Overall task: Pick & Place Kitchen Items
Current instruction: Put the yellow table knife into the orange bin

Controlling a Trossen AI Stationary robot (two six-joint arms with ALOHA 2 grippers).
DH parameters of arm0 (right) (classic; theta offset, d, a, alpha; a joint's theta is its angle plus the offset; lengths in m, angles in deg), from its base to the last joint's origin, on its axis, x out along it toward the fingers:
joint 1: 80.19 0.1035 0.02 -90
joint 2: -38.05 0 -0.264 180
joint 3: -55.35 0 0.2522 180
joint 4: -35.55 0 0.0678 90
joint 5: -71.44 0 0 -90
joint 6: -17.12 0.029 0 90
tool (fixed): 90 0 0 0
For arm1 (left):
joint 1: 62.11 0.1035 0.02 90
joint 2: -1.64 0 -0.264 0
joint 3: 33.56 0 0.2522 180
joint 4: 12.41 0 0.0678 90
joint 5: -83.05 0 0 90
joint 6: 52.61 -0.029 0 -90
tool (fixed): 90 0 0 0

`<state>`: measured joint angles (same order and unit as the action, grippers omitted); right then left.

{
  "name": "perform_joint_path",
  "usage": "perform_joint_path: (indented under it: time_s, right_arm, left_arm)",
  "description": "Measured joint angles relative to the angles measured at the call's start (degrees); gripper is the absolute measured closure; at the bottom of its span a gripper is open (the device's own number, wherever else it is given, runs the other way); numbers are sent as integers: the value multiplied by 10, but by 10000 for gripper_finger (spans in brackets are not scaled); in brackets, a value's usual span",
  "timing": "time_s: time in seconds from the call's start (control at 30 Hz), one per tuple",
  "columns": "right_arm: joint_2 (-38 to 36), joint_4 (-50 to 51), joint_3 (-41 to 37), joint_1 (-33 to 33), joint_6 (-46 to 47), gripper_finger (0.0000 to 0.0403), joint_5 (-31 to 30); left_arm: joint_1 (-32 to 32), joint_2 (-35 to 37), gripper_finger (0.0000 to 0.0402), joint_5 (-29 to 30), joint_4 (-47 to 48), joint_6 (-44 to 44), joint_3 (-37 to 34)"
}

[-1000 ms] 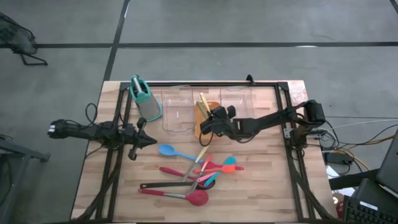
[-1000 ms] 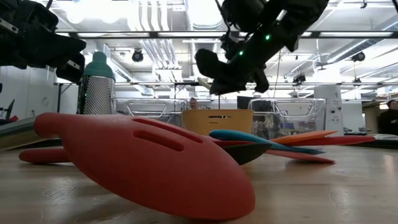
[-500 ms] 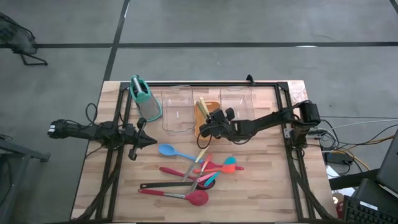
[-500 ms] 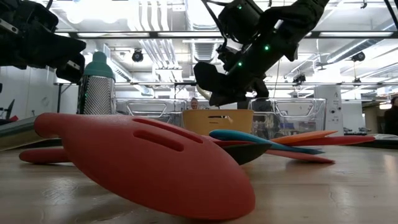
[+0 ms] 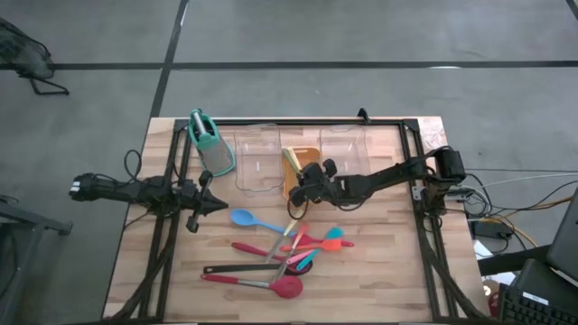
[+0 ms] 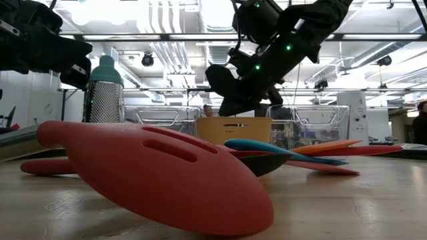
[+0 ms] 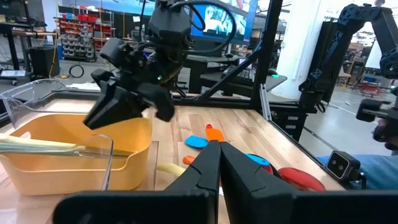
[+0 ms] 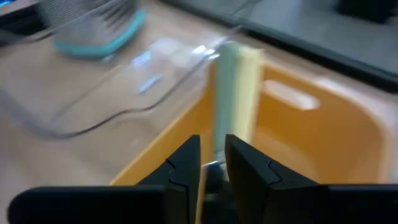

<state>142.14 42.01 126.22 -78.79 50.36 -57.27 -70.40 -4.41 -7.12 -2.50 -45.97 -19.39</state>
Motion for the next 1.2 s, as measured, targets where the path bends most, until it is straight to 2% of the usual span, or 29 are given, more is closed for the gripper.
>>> perform_joint_path:
  time_s: [0.13, 0.27, 0.43, 0.57, 0.63, 0.8, 1.07, 1.2]
  right_arm:
    - [-1, -2, 14, 6, -33, 352, 61]
    - [-1, -2, 30, 24, -91, 362, 94]
    - [-1, -3, 48, 56, -202, 364, 135]
    - [-1, -1, 54, 82, -317, 354, 242]
    - [-1, -1, 54, 96, -356, 344, 283]
    - [-2, 12, 54, 117, -356, 304, 288]
    - [-2, 68, 54, 120, -338, 209, 297]
    - [0, 119, 66, 117, -338, 190, 328]
  left_arm:
    - [0, 0, 390, 0, 0, 0, 0]
    - [0, 0, 390, 0, 0, 0, 0]
    - [0, 0, 390, 0, 0, 0, 0]
    - [0, 0, 390, 0, 1, 0, 0]
    - [0, 0, 390, 0, 1, 0, 0]
    - [0, 0, 390, 0, 1, 0, 0]
    - [0, 0, 390, 0, 1, 0, 0]
    - [0, 0, 390, 0, 1, 0, 0]
